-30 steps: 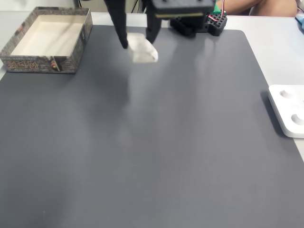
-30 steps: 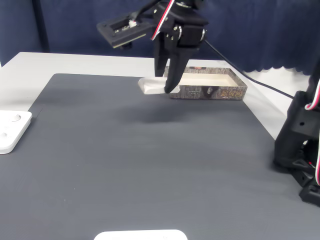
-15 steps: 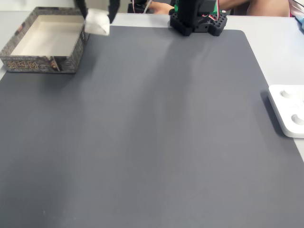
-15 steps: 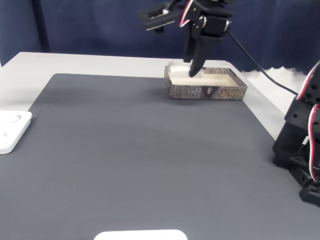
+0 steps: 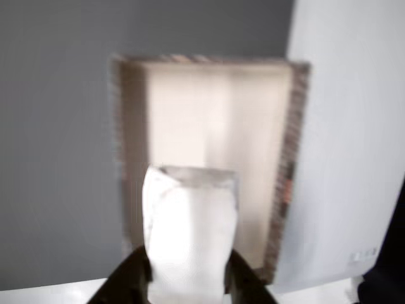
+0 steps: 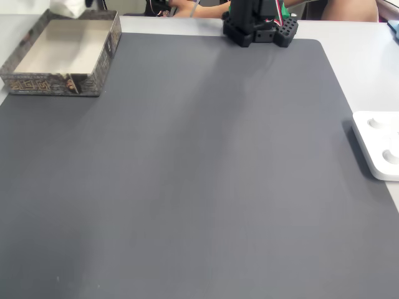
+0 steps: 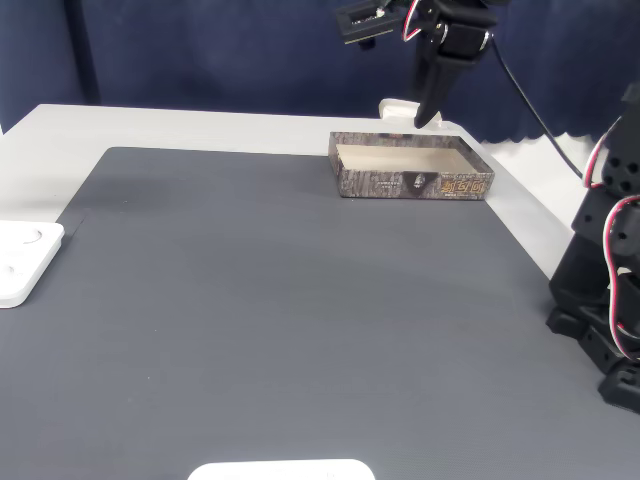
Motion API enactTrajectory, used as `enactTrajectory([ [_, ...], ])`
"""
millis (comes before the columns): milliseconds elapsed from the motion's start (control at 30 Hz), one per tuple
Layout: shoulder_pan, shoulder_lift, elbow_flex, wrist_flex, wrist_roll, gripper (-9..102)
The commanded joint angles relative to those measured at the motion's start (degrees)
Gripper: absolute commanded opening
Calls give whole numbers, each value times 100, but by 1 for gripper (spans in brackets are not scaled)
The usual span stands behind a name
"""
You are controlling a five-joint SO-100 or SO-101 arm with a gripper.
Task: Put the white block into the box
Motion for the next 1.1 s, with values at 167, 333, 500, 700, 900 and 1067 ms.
enactTrajectory([
  [167, 185, -1116, -1389, -9, 439, -2],
  [333, 167, -1696, -1749, 62, 615, -2],
  [500, 202, -2127, -2250, 343, 721, -2],
  [700, 255, -2399, -2514, 510, 800, -2],
  [900, 290, -2733, -2856, 756, 984, -2],
  [1067, 299, -2953, -3164, 791, 1028, -2],
])
